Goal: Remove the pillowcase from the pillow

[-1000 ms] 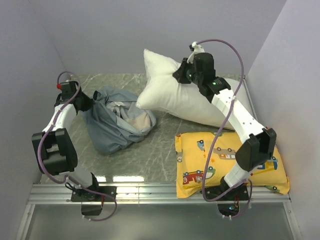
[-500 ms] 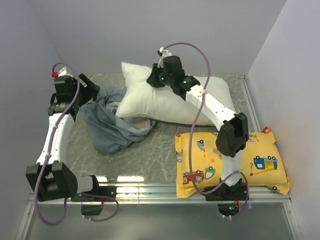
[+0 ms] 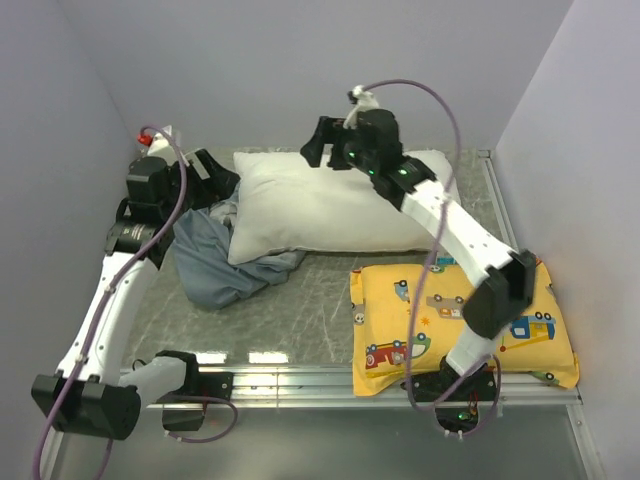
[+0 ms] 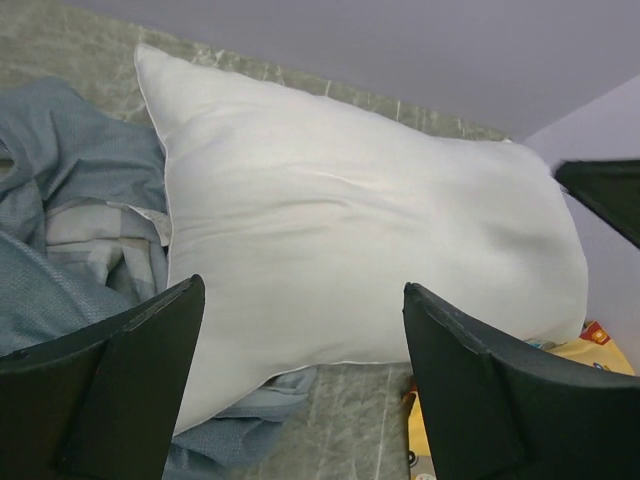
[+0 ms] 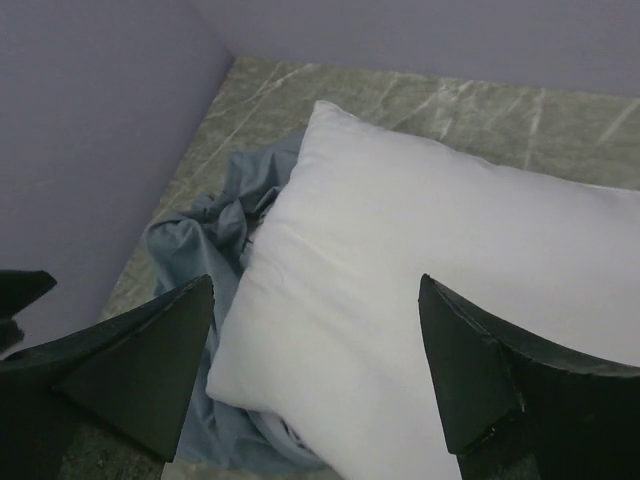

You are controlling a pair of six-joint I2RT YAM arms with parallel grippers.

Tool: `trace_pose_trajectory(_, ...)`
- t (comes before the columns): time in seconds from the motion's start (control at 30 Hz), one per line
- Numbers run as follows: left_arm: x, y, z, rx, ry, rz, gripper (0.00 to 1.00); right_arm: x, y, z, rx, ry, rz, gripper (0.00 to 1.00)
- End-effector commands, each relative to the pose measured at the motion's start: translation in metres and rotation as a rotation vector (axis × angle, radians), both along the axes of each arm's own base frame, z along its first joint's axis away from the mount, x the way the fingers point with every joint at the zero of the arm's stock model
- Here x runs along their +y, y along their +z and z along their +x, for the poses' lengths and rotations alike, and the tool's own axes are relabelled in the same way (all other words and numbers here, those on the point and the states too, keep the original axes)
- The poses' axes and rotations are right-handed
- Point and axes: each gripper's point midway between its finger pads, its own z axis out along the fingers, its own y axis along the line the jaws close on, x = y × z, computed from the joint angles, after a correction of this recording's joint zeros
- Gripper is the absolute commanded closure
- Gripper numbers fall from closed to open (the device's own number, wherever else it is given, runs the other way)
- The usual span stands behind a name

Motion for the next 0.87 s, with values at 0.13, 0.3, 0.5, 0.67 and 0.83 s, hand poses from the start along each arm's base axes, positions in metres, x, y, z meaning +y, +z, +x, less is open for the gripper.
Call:
trace_pose_trajectory(0.13,0.008,0.024,-0.026,-0.136,0.007,0.031,0.11,-0.081,0.046,-0.069,-0.115,-0.135,0.077,0.09)
trace_pose_trajectory(0.3,0.005,0.025,-0.033,-0.157,-0.016,0.021,0.1,-0.114,0.011,-0.108,-0.084,-0.187,0.05,0.09)
trace_pose_trajectory(0.5,0.002,0.023,-0.035,-0.161,-0.031,0.012,0.11,-0.15,-0.013,-0.128,-0.091,-0.281,-0.016,0.07)
trace_pose_trajectory(0.67,0.001,0.025,-0.037,-0.177,-0.038,0.006,0.11,-0.151,-0.013,-0.132,-0.106,-0.266,-0.025,0.07)
trace_pose_trajectory(0.83,0.001,0.034,-0.039,-0.207,-0.031,-0.009,0.1,-0.149,-0.009,-0.133,-0.119,-0.254,-0.026,0.06)
